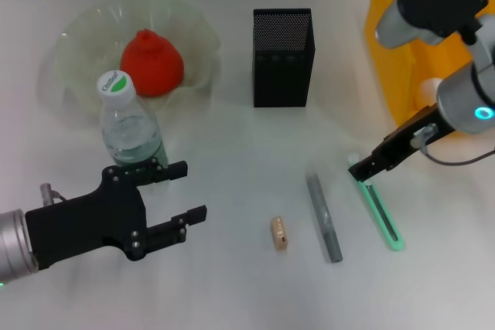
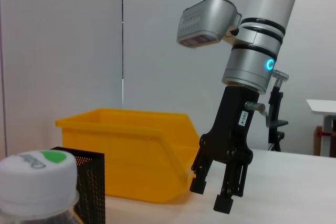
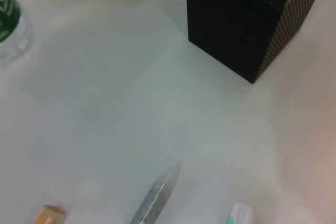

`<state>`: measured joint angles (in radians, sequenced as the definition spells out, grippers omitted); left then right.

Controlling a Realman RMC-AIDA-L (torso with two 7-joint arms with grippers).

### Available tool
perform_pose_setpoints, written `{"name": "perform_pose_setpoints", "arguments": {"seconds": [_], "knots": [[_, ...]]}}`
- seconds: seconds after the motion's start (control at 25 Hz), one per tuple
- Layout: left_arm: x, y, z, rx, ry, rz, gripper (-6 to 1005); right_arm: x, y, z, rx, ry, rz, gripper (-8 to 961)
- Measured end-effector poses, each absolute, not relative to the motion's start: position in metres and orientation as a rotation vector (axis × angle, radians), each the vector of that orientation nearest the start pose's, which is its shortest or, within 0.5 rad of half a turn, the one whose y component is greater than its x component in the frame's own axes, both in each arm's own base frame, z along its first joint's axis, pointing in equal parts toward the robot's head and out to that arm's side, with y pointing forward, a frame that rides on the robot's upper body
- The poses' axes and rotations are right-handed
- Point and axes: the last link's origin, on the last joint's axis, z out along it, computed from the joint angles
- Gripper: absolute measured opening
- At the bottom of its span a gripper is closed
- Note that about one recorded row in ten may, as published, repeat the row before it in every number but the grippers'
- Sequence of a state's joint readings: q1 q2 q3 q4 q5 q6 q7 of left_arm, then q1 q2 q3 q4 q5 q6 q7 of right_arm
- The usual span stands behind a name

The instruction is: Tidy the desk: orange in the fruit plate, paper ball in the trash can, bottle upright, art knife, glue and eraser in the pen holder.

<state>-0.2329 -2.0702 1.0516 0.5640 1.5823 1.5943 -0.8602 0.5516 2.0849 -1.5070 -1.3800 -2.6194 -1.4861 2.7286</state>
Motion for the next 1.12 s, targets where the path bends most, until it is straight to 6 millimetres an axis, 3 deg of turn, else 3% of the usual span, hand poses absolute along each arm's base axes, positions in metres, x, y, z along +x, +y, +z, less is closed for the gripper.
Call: {"name": "perform_pose_setpoints", "arguments": {"seconds": [0.28, 0.76, 0.96, 1.12], "knots": [[-0.298, 0.243, -0.031, -2.666, -0.248, -0.834, 640, 0.188, 0.348, -0.038, -2.500, 1.019, -0.524, 834], [-0.301, 0.238, -0.033, -2.668, -0.279, -0.831, 640, 0.190, 0.352, -0.052, -2.506, 1.025, -0.589, 685], [-0.302, 0.237, -0.034, -2.669, -0.289, -0.836, 640, 0.194, 0.351, -0.054, -2.502, 1.039, -0.605, 442], [-0.302, 0.236, -0.035, -2.670, -0.293, -0.837, 640, 0.196, 0.351, -0.054, -2.502, 1.043, -0.610, 353]]}}
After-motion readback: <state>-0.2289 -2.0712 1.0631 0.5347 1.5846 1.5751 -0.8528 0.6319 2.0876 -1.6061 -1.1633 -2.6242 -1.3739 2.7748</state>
